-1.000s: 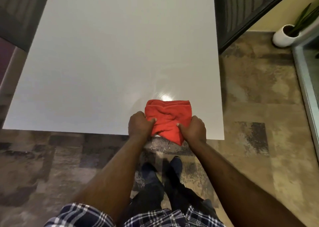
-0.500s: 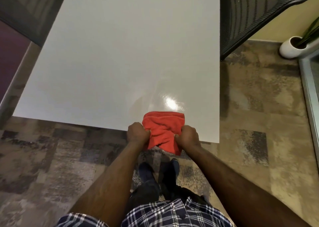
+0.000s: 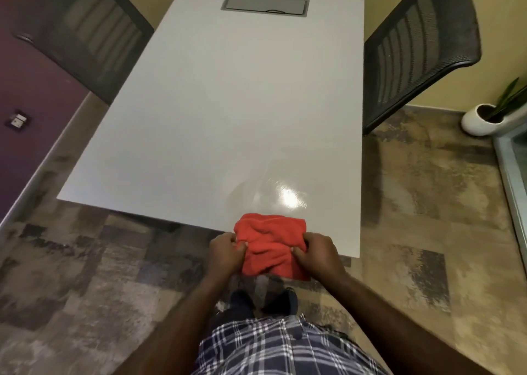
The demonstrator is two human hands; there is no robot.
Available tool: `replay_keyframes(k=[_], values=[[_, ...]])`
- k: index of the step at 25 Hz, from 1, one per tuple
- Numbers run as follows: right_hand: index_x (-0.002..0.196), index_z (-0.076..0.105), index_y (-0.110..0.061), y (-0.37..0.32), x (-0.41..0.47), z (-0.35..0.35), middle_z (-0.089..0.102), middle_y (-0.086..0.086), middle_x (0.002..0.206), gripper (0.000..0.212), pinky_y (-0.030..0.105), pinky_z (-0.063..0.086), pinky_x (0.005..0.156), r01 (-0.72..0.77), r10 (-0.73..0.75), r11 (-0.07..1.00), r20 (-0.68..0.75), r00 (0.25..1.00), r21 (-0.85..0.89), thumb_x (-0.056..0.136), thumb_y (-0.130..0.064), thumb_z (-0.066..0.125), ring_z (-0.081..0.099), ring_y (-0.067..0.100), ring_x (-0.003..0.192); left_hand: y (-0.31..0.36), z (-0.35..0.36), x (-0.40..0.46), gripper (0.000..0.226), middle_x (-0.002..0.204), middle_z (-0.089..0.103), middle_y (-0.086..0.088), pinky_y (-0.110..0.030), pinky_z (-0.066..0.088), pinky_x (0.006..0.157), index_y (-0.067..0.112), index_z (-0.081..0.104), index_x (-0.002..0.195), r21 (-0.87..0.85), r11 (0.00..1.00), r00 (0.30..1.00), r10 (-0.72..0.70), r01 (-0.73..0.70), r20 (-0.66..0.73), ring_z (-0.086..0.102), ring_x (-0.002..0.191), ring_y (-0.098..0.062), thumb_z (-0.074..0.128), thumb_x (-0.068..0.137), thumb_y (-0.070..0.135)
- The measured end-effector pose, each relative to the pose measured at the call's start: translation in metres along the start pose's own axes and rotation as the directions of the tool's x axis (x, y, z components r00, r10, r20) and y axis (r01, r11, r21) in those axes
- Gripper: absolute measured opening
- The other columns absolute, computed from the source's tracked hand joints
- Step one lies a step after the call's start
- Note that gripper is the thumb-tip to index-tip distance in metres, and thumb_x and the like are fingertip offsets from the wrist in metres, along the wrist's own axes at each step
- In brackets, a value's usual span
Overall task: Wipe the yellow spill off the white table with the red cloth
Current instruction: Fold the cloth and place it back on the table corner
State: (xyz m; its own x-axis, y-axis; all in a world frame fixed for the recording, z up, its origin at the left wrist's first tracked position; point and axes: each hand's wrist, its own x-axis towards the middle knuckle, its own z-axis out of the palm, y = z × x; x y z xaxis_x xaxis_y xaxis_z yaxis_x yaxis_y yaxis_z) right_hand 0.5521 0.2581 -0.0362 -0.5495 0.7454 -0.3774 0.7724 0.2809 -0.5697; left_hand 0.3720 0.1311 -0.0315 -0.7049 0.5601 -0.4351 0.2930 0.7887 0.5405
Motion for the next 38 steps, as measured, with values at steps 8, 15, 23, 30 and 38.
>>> replay_keyframes(k=[8, 15, 23, 30, 38], values=[[0.076, 0.066, -0.014, -0.056, 0.026, -0.030, 0.066, 0.002, 0.072, 0.018, 0.033, 0.042, 0.060, 0.197, -0.195, 0.980, -0.094, 0.976, 0.012, 0.081, -0.031, 0.067, 0.058, 0.019, 0.067, 0.006, -0.049, 0.007, 0.025, 0.084, 0.071, -0.004, -0.037, 0.054, 0.073, 0.015, 0.071, 0.088, -0.099, 0.995, 0.981, 0.004, -0.024, -0.194, 0.065, 0.078, -0.024, 0.063, 0.085, 0.038], [0.068, 0.059, -0.013, -0.163, 0.079, -0.018, 0.059, 0.001, 0.063, 0.022, 0.033, 0.037, 0.056, 0.377, -0.378, 0.926, -0.033, 0.925, -0.026, 0.082, -0.027, 0.066, 0.053, 0.021, 0.060, -0.032, -0.123, 0.050, 0.021, 0.083, 0.069, 0.002, -0.034, 0.054, 0.069, 0.021, 0.070, 0.091, -0.255, 0.967, 0.939, -0.090, 0.002, -0.332, 0.065, 0.077, -0.020, 0.064, 0.086, 0.040], [0.065, 0.053, -0.015, -0.296, 0.158, 0.052, 0.047, -0.008, 0.054, 0.025, 0.023, 0.030, 0.050, 0.496, -0.495, 0.868, 0.021, 0.869, -0.042, 0.084, -0.026, 0.067, 0.045, 0.012, 0.053, -0.107, -0.226, 0.132, 0.022, 0.083, 0.070, 0.002, -0.033, 0.055, 0.068, 0.020, 0.069, 0.093, -0.328, 0.944, 0.902, -0.173, 0.037, -0.394, 0.065, 0.075, -0.017, 0.064, 0.088, 0.040], [0.061, 0.037, -0.025, -0.403, 0.228, 0.114, 0.042, -0.005, 0.060, 0.037, 0.028, 0.024, 0.048, 0.610, -0.589, 0.786, 0.174, 0.789, -0.103, 0.084, -0.028, 0.066, 0.043, 0.020, 0.057, -0.173, -0.286, 0.195, 0.024, 0.079, 0.069, -0.005, -0.037, 0.054, 0.070, 0.014, 0.067, 0.087, -0.399, 0.909, 0.853, -0.301, 0.122, -0.426, 0.066, 0.076, -0.028, 0.065, 0.088, 0.037], [0.074, 0.042, -0.020, -0.480, 0.287, 0.172, 0.047, 0.001, 0.073, 0.023, 0.030, 0.029, 0.060, 0.735, -0.646, 0.655, 0.374, 0.665, -0.176, 0.084, -0.028, 0.062, 0.046, 0.024, 0.068, -0.213, -0.299, 0.227, 0.026, 0.067, 0.063, -0.011, -0.035, 0.046, 0.063, 0.006, 0.059, 0.071, -0.497, 0.843, 0.754, -0.461, 0.207, -0.467, 0.060, 0.067, -0.033, 0.068, 0.086, 0.025]])
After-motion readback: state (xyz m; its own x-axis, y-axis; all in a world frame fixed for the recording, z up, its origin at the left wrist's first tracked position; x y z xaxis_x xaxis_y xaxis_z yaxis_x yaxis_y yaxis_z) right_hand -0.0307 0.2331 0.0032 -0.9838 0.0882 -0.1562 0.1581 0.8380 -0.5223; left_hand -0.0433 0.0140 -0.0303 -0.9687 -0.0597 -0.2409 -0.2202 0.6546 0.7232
